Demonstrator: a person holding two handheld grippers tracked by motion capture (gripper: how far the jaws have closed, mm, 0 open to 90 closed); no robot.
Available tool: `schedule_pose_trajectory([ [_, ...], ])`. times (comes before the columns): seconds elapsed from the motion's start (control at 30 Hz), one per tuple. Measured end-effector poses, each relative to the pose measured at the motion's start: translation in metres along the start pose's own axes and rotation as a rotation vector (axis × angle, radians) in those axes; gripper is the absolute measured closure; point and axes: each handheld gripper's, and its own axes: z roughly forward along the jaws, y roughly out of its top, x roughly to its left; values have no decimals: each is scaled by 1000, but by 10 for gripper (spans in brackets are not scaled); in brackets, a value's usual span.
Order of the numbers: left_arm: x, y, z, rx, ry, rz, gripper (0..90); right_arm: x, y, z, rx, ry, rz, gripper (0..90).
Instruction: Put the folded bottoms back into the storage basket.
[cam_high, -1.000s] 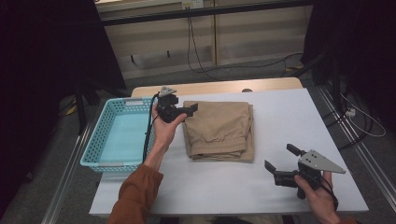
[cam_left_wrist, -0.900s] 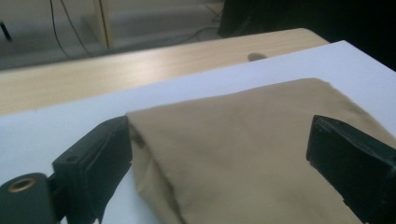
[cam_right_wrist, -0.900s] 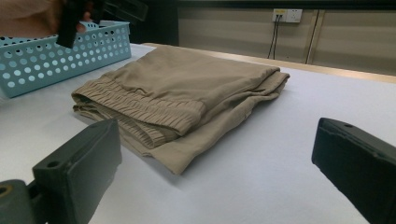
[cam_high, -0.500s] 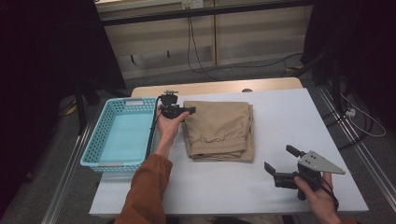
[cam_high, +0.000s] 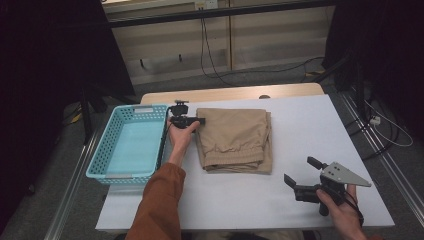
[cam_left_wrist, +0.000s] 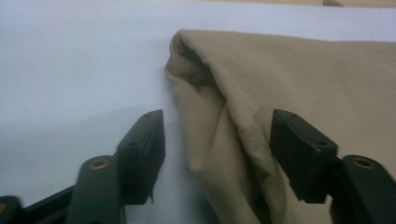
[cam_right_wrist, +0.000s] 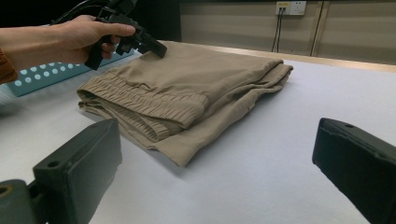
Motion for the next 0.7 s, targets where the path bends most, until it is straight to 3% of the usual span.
schedule_pose_trajectory([
  [0.07, -1, 0, 1, -4, -6, -12, 417, 0, 0, -1, -2, -2, -12, 15],
  [0.2, -4, -1, 4, -16, 14, 14, 436, 0, 0, 0, 2, -1, -11, 15],
  [0.27, -5, -1, 6, -28, 20, 5, 435, 1, 0, 0, 4, 5, -9, 15],
  [0.4, -10, -1, 9, -39, 20, 10, 352, 1, 0, 0, 6, 6, -15, 15],
  [0.43, -12, 0, 10, -31, 34, 27, 352, 1, 0, 1, 10, 10, -18, 15],
  [0.6, -17, 1, 14, -32, 9, 37, 366, 3, -1, 3, 24, 29, -29, 16],
  [0.7, -15, 1, 13, -24, -31, 32, 471, 3, -1, 3, 27, 31, -34, 16],
])
